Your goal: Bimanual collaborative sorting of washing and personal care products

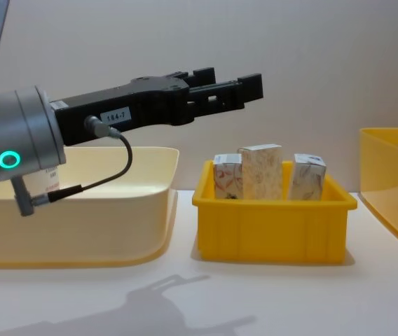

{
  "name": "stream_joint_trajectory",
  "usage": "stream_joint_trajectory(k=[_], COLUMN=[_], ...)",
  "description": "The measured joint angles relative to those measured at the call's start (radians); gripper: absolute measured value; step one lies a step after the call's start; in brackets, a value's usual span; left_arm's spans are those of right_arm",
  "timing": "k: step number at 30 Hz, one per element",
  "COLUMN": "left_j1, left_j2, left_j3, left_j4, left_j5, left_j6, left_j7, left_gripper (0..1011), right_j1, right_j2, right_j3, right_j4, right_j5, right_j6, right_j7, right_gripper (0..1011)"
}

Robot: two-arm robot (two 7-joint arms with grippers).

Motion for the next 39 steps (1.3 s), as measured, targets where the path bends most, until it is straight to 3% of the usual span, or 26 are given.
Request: stream_joint_trajectory(k=[13, 26, 39], left_j1=[0.000, 0.000, 0.000], left_j2=[0.000, 0.000, 0.000], left_j3=[0.000, 0.000, 0.000], left_j4=[0.000, 0.000, 0.000], left_j5=[0.000, 0.000, 0.000], left_j6=[0.000, 0.000, 0.000], left_j7=[0.000, 0.000, 0.000], left_gripper=[1003, 1003, 1003], right_j1=[-0.012, -0.071, -0.103], right_j2=[0.003, 0.009, 0.015], right_j3=[0.004, 0.016, 0.022], right_j4=[-0.022, -0.132, -0.192], right_j5=[0.004, 0.023, 0.027], right_j6=[-0.026, -0.073, -0.099], right_j7=[0.020, 0.063, 0.098], right_gripper=[1001, 1001, 1001])
